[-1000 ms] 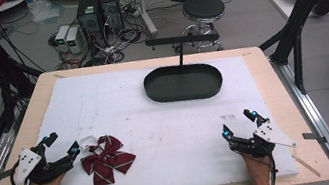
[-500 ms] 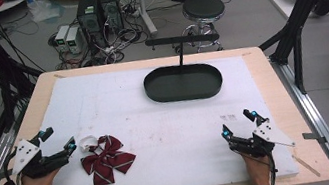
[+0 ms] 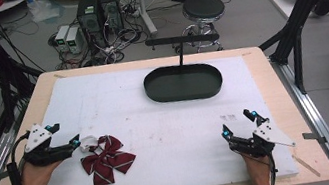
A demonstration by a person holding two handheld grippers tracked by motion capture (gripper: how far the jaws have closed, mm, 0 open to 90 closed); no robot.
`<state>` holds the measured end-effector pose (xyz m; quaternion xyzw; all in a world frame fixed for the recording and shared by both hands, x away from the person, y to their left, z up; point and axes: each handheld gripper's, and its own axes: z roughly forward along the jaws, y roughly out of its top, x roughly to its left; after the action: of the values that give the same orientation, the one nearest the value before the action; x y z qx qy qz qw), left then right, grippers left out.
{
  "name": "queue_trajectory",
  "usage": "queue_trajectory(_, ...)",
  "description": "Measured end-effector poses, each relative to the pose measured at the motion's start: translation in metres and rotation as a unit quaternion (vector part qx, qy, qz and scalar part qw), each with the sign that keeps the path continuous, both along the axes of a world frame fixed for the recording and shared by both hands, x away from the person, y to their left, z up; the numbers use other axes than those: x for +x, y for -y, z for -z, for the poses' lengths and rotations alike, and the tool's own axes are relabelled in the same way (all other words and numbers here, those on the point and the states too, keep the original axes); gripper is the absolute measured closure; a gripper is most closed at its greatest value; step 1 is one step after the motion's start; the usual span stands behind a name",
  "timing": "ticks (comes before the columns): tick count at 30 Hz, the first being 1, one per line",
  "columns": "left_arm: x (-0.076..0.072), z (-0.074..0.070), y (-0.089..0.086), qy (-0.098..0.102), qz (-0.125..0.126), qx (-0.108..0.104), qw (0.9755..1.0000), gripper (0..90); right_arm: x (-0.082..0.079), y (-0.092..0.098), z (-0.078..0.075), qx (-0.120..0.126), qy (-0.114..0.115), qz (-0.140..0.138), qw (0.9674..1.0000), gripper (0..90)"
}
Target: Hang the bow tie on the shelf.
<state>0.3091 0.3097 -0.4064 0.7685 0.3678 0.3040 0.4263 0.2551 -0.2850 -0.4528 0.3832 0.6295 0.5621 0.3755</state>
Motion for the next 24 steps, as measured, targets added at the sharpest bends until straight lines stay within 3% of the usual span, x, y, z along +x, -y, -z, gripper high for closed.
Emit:
queue_trajectory(5, 0.01, -0.004, 0.003, -0.038, 0.01, 0.031, 0.9987, 20.8, 0.0, 0.0, 0.0, -0.002, 0.001, 0.001, 1.0, 10.8)
queue_trajectory(10, 0.018, -0.004, 0.009, -0.08, 0.02, 0.062, 0.9946, 23.0, 0.0, 0.0, 0.0, -0.001, 0.001, 0.0, 1.0, 10.9)
queue_trajectory(17, 0.027, -0.004, 0.014, -0.109, 0.029, 0.08, 0.9904, 29.9, 0.0, 0.0, 0.0, -0.001, 0.001, 0.0, 1.0, 10.9)
queue_trajectory(24, 0.036, -0.004, 0.019, -0.134, 0.029, 0.118, 0.9835, 32.0, 0.0, 0.0, 0.0, 0.002, 0.0, 0.0, 1.0, 10.8)
